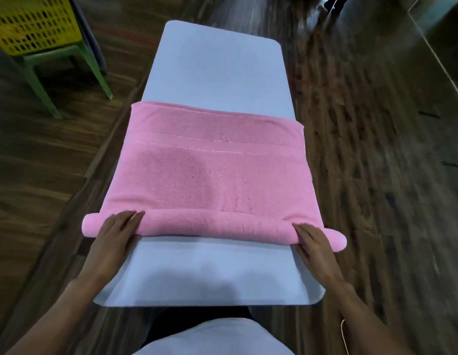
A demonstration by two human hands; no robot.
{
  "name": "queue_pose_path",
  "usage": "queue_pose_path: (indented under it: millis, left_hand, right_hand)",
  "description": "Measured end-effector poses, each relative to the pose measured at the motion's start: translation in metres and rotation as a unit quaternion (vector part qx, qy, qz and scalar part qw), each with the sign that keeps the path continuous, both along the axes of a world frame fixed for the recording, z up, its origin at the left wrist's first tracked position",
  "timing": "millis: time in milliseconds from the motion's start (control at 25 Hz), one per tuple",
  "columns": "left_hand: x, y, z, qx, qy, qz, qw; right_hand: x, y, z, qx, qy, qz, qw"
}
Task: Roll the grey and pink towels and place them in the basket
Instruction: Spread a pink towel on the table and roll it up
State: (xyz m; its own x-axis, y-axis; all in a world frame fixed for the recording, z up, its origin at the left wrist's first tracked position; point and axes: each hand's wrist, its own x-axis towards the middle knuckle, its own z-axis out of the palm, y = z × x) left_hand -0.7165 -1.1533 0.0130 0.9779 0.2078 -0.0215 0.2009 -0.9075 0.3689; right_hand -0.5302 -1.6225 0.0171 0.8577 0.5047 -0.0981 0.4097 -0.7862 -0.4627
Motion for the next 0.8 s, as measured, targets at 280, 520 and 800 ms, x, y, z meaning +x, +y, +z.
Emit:
queue_pose_path:
  millis: [280, 520, 800]
  left_hand:
    - [-0.011, 0.024, 0.003, -0.048, 0.042, -0.068, 0.996]
    - [0.022, 0.026, 0.015, -0.089, 0.056, -0.016, 0.994]
    - [0.011, 0.027, 0.014, -0.095, 0.045, -0.051, 0.993]
  right_hand:
    - [0.045, -0.013, 0.028, -0.186, 0.085, 0.093, 0.974]
    - [0.036, -0.013, 0.010, -0.083, -0.117, -0.045, 0.989]
    - [0.010, -0.018, -0.008, -0.046, -0.008, -0.068, 0.997]
